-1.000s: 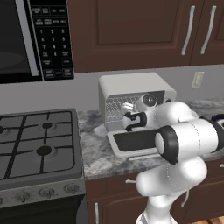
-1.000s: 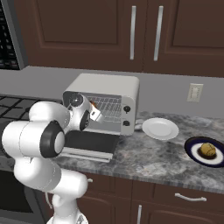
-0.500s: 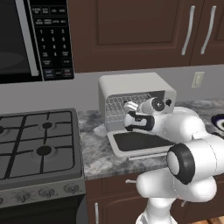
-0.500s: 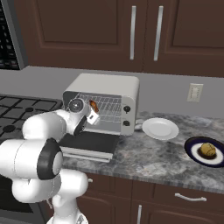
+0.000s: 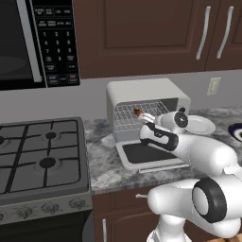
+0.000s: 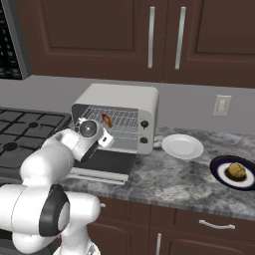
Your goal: Open the toaster oven door. Place the bread on the bottom rack in the toaster oven and place the chicken drumstick on the top rack.
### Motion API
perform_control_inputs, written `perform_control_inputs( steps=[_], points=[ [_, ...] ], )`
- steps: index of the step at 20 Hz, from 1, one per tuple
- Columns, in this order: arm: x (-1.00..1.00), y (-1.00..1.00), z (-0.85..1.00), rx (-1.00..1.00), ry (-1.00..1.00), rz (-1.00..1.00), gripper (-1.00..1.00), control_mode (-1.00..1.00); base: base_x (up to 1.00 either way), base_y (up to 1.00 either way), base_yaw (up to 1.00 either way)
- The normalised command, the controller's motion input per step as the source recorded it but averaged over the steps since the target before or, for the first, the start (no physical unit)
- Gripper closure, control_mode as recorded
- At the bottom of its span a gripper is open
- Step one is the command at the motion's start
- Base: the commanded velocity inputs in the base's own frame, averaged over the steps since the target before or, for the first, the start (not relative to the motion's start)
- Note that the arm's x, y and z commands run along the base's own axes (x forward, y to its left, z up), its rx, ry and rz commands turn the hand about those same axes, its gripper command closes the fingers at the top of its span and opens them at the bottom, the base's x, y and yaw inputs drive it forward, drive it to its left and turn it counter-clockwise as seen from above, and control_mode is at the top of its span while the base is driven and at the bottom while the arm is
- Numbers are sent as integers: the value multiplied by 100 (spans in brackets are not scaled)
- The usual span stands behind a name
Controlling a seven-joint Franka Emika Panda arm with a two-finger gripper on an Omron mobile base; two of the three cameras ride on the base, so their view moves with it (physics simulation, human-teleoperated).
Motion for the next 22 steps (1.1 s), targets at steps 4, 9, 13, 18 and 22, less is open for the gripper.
perform_control_inputs(
  steps=[4, 9, 13, 18, 22],
  points=[
    [0, -3, 0, -19, -9, 22, -100, -100, 0, 0, 0],
    [0, -4, 3, -38, -1, 34, -100, -100, 0, 0, 0],
    [0, -3, 0, -38, 8, 36, -100, -100, 0, 0, 0],
    [-1, -12, 1, -2, -9, 5, -100, -100, 0, 0, 0],
    [5, -2, -36, 2, -18, 6, -100, -100, 0, 0, 0]
  ],
)
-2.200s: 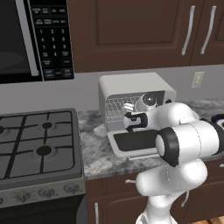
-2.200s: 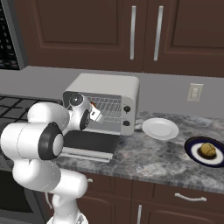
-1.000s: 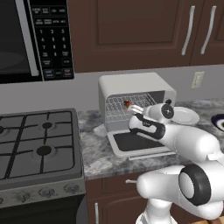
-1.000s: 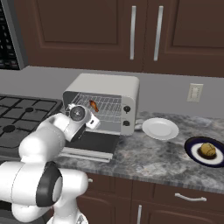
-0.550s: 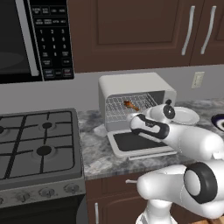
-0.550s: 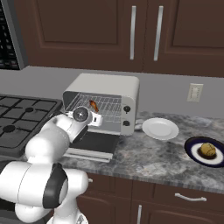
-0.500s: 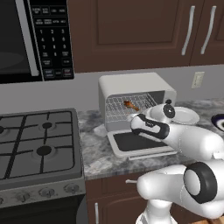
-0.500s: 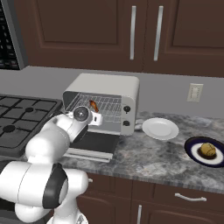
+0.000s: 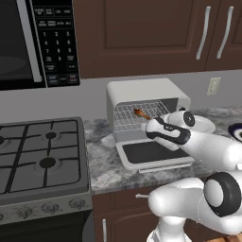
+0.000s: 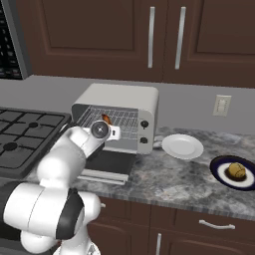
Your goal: Open the toaster oven door. Place the bread on the bottom rack in the toaster oven and place the chicken drumstick on the top rack.
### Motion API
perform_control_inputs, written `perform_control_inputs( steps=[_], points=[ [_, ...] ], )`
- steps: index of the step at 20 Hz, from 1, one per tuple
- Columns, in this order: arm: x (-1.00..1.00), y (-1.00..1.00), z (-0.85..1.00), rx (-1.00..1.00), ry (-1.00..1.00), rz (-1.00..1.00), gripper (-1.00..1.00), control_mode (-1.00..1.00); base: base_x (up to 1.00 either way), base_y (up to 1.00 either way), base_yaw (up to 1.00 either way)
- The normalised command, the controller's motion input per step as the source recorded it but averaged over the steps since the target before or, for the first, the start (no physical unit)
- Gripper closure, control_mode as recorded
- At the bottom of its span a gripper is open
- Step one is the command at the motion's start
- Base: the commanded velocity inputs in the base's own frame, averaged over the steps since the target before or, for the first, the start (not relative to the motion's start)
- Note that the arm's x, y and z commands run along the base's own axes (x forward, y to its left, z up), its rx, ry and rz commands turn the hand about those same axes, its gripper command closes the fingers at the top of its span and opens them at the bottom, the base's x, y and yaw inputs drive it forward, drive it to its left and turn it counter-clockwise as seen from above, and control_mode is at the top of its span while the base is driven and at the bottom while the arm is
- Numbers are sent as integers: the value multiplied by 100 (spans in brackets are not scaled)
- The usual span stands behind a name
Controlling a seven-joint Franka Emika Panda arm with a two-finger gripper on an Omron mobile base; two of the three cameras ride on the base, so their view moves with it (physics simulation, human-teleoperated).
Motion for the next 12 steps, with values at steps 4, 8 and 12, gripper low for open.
perform_control_inputs(
  steps=[4, 8, 12],
  points=[
    [0, 0, -32, 4, -13, 8, -100, -100, 0, 0, 0],
    [6, -2, -12, 3, -12, 7, -100, -100, 0, 0, 0],
    [47, 2, -1, 0, -15, 0, -100, -100, 0, 0, 0]
  ],
)
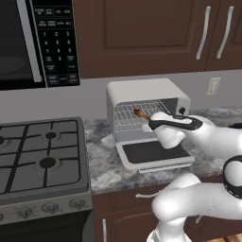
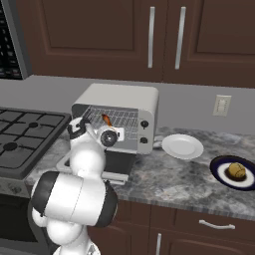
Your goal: Open the toaster oven door. Place the bread on the bottom rack in the toaster oven and place the chicken drumstick on the top rack.
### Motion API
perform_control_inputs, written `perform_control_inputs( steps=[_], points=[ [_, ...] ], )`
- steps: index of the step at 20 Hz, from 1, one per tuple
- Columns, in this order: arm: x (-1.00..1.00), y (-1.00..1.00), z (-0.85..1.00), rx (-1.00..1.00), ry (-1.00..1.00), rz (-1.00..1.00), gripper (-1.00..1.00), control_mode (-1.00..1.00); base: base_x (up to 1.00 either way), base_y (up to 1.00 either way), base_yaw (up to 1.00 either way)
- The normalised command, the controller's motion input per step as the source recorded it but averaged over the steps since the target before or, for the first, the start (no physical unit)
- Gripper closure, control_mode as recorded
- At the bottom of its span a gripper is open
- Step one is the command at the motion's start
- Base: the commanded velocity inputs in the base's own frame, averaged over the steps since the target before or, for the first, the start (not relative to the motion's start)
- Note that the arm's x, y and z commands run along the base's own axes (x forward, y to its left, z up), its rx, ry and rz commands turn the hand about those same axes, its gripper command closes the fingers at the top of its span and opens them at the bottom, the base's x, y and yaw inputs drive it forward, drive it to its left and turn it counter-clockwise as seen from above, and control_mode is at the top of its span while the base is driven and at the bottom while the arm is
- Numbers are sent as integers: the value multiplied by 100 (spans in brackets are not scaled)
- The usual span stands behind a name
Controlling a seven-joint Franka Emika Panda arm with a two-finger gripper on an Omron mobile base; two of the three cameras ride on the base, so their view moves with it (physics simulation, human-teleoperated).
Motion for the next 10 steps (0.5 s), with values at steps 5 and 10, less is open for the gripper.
perform_control_inputs(
  steps=[5, 10],
  points=[
    [38, 1, -17, 0, -4, 0, -100, -100, 0, 0, 0],
    [-51, -1, -3, 0, 0, -1, -100, -100, 0, 0, 0]
  ],
)
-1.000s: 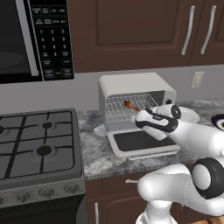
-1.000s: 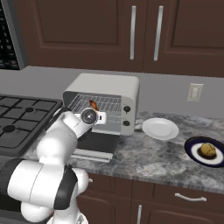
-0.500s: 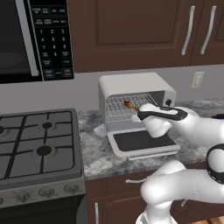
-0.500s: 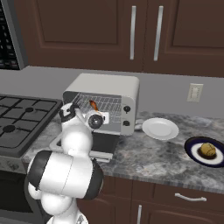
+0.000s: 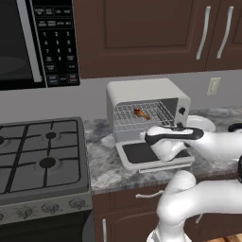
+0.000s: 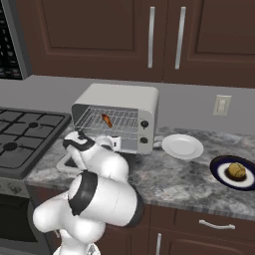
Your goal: Open the toaster oven door. Place the bread on the bottom rack in the toaster oven and place the chicken drumstick on the top rack.
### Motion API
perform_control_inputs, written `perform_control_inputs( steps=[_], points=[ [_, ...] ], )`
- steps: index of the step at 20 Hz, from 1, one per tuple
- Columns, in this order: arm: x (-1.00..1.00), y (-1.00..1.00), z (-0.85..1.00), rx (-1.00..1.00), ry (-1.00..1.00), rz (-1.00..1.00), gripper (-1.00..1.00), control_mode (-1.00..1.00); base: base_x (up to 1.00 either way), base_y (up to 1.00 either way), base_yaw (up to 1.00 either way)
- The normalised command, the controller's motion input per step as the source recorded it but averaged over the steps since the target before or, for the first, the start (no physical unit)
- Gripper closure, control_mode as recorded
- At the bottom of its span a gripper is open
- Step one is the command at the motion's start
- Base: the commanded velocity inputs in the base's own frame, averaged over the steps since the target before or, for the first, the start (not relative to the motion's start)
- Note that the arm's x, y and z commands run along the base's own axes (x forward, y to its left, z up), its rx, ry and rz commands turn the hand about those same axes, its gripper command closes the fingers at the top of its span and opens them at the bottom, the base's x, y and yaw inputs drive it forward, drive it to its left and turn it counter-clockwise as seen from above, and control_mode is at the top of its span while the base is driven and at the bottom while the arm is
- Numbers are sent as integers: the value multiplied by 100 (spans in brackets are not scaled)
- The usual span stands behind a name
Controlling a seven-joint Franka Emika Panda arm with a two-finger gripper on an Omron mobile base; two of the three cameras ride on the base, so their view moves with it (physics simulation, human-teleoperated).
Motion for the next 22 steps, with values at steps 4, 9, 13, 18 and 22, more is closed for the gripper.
perform_control_inputs(
  steps=[4, 9, 13, 18, 22],
  points=[
    [54, 1, -5, 0, 10, -16, -100, -100, 0, 0, 0],
    [74, 0, 0, 0, 5, -19, -100, -100, 0, 0, 0],
    [34, 0, -20, 0, 2, -11, -100, -100, 0, 0, 0],
    [38, -5, -14, 0, 1, -9, -100, -100, 0, 0, 0],
    [61, -1, -8, 0, 7, -9, -100, -100, 0, 0, 0]
  ],
)
